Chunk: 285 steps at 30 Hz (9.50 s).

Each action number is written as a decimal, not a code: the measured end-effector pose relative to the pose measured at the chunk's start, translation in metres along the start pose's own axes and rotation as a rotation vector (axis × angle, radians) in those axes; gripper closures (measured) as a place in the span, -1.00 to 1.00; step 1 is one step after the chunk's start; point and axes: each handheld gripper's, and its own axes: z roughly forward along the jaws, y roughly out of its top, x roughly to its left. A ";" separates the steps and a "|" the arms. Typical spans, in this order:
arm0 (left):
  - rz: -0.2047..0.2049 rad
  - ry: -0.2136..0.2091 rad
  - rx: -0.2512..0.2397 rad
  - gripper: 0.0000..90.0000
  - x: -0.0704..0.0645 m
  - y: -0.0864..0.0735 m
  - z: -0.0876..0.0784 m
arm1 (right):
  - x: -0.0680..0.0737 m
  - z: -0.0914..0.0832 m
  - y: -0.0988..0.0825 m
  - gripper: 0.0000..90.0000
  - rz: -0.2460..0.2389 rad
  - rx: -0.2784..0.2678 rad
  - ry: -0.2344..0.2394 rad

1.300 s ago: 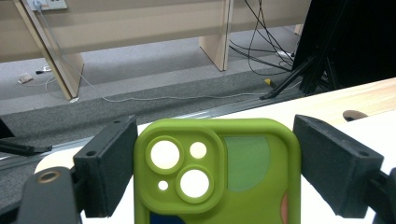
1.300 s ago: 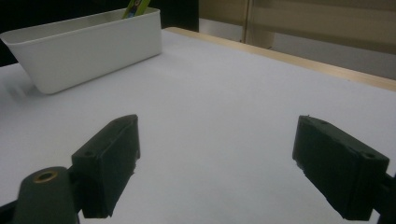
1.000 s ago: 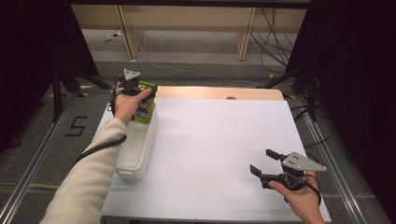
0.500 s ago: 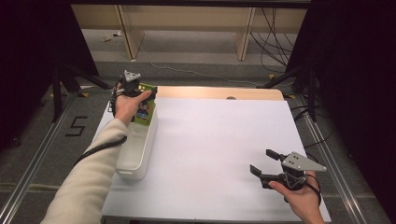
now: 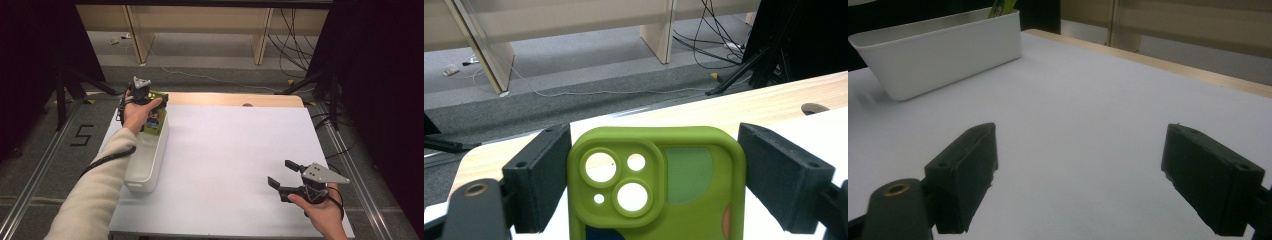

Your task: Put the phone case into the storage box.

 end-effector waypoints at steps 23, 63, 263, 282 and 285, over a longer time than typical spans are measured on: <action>0.003 -0.003 0.021 -0.64 0.000 -0.004 0.002 | 0.000 0.000 0.000 -0.64 -0.001 0.000 0.000; 0.013 -0.029 0.072 -0.65 -0.001 -0.014 -0.001 | 0.000 0.000 0.000 -0.64 0.002 0.004 -0.001; 0.140 -0.306 -0.065 -0.89 -0.056 -0.070 -0.150 | 0.002 0.000 0.000 -0.64 -0.001 0.002 -0.001; 0.157 -0.345 -0.075 -0.89 -0.064 -0.082 -0.165 | 0.002 0.000 0.001 -0.64 0.000 0.002 -0.001; 0.156 -0.356 -0.075 -0.89 -0.065 -0.084 -0.167 | 0.002 0.000 0.001 -0.64 -0.002 0.002 -0.001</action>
